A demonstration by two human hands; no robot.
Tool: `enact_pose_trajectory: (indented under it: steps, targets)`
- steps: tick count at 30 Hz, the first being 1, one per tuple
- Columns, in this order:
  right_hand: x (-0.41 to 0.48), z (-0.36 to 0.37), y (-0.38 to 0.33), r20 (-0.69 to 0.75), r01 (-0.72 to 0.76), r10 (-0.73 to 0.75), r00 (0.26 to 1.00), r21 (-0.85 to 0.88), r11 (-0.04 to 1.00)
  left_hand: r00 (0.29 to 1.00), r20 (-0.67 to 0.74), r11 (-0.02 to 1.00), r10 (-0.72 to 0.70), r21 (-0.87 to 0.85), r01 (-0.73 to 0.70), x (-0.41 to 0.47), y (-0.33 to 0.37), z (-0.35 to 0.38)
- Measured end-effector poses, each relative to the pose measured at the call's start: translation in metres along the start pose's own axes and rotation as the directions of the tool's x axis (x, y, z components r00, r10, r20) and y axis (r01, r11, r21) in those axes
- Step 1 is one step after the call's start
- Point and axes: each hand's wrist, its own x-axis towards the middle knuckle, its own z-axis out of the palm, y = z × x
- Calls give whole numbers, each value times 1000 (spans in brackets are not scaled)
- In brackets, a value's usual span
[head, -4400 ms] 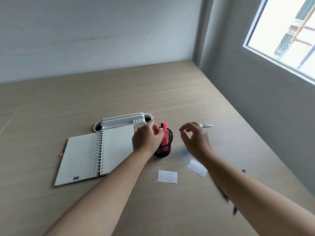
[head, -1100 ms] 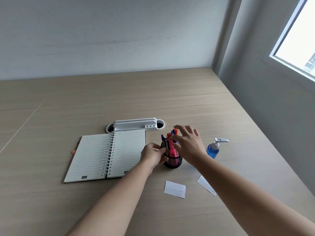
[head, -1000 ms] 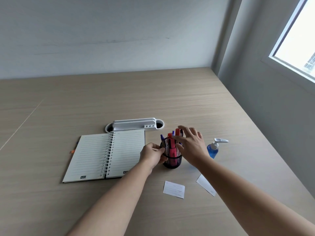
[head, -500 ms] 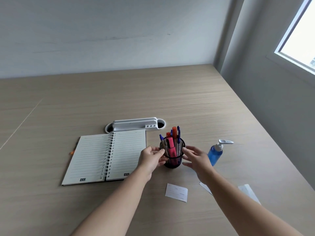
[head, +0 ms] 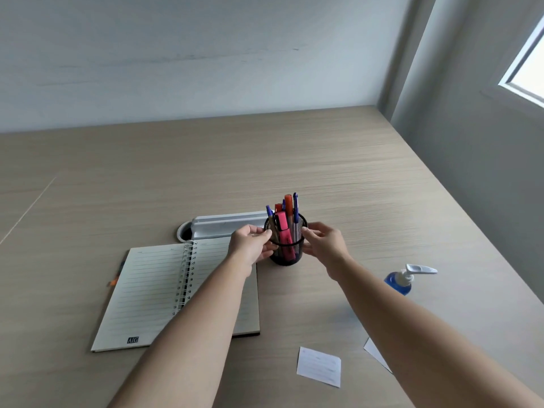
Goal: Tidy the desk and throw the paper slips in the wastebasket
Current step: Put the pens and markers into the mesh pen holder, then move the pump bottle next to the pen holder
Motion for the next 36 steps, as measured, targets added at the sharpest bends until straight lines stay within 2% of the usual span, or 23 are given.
enact_pose_trajectory:
  steps: [4, 7, 9, 11, 13, 18, 21, 23, 26, 30, 34, 36]
  targets:
    - [-1, -3, 5, -2, -22, 22, 1000, 10, 1000, 1000, 0, 999, 18, -39, -18, -3, -3, 2]
    - [-19, -6, 9, 11, -42, 42, 999, 111, 993, 997, -64, 997, 39, -63, -43, -16, -12, 5]
    - [-40, -15, 14, 20, -18, 15, 1000, 129, 992, 990, -117, 996, 77, 44, -72, -32, -28, 6]
    - [-68, -35, 23, 27, 37, -38, 999, 44, 998, 980, -126, 962, 156, 243, -122, -53, -47, 10]
    - [-99, -66, 37, 25, 78, -78, 997, -18, 997, 974, -58, 908, 220, 376, -183, -74, -64, 17]
    - [-151, -149, 55, -80, 81, -85, 993, -50, 995, 927, 216, 779, 307, 503, -375, -103, -65, 52]
    - [-143, -176, 50, -178, 95, -110, 978, -90, 991, 877, 318, 729, 361, 491, -478, -111, -45, 84]
    - [-131, -178, 48, -170, 79, -102, 980, -135, 988, 824, 433, 688, 367, 470, -553, -117, -31, 105]
    - [-116, -172, 52, -140, 60, -110, 984, -320, 945, 750, 575, 573, 328, 509, -642, -121, -15, 135]
    - [-104, -160, 57, -100, 106, -157, 983, -393, 913, 754, 582, 501, 306, 574, -647, -123, -9, 161]
    - [-91, -151, 59, -101, 163, -229, 968, -443, 882, 793, 533, 581, 296, 558, -592, -116, -10, 157]
    - [-79, -143, 51, -83, 199, -263, 961, -456, 868, 797, 512, 585, 321, 554, -592, -106, 1, 151]
